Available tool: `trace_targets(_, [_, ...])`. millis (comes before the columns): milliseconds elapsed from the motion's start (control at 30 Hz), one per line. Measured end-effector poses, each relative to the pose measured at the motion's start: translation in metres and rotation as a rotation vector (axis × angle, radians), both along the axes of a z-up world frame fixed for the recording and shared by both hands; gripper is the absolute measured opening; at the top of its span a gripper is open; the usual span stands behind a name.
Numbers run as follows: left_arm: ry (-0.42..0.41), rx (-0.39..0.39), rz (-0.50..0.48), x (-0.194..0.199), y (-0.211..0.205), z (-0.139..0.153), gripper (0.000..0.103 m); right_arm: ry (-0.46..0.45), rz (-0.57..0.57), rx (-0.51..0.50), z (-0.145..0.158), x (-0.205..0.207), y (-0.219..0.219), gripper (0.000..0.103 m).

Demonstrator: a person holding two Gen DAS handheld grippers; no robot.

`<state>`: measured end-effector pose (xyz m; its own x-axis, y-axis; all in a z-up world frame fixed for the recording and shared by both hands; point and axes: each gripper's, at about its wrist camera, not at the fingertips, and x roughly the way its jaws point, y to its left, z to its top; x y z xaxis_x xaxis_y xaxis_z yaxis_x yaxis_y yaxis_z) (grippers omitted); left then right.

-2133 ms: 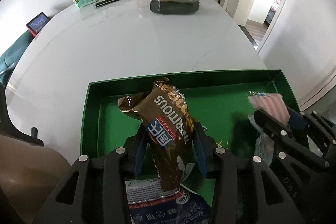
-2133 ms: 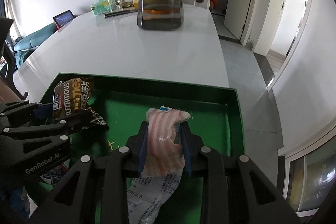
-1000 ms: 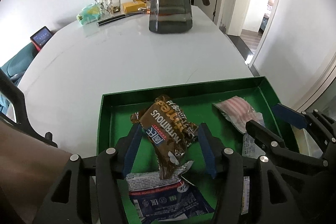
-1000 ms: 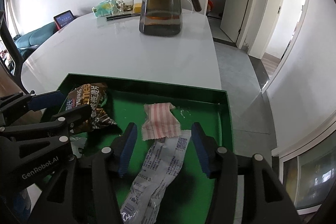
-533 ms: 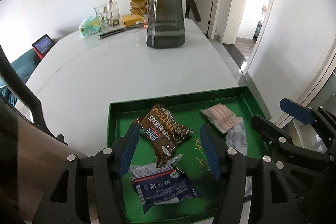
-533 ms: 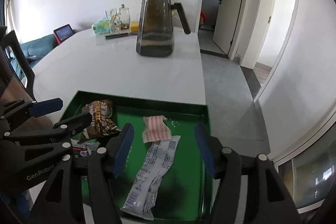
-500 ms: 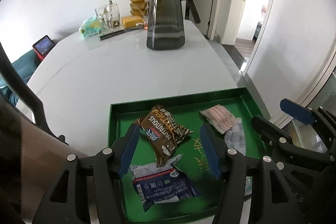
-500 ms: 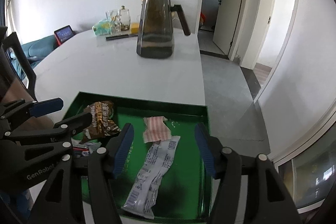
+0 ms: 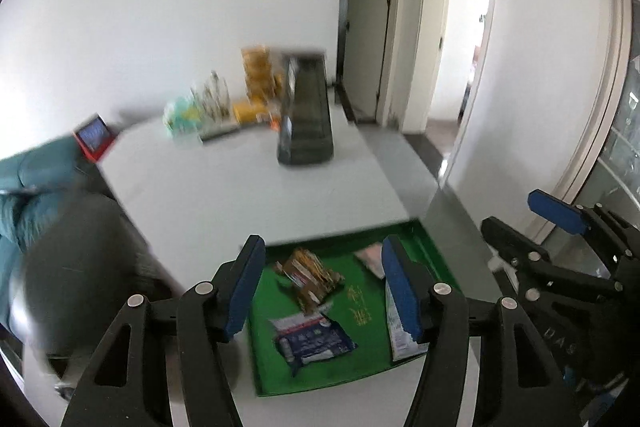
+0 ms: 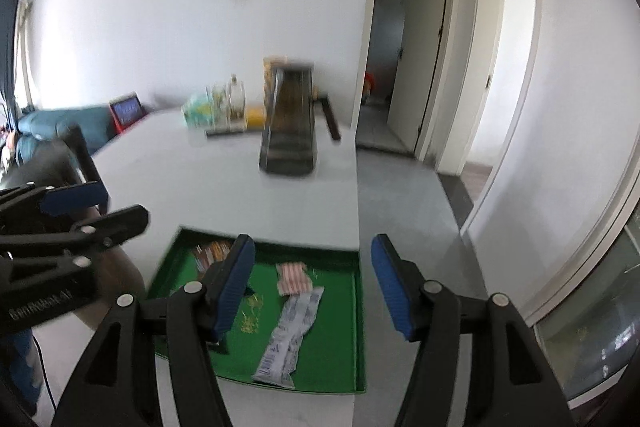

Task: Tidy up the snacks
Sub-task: 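Move both open tools back to the remaining snacks on the table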

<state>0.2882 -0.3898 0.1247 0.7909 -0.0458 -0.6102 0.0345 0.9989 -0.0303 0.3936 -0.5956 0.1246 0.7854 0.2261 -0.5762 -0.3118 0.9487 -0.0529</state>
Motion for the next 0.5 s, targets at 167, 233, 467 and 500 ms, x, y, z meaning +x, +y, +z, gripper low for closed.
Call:
trace_targets(167, [-0.128,-0.025,-0.010,-0.058,0.028,0.057,0.058,-0.122,0.003,0.017,0.053,-0.046,0.000,0.103])
trace_targets(233, [-0.176,-0.011,0.004,-0.080,0.039,0.073,0.060,-0.178,0.017,0.030,0.078,-0.072,0.002,0.103])
trace_targets(467, [-0.330,0.087,0.040,-0.158,0.094,0.129,0.065,-0.323,0.087,0.013,0.143,-0.154,0.026,0.103])
trace_targets(500, [-0.347,0.109,0.059,-0.168,0.105,0.133,0.068,-0.341,0.098,0.009,0.148,-0.164,0.030,0.103])
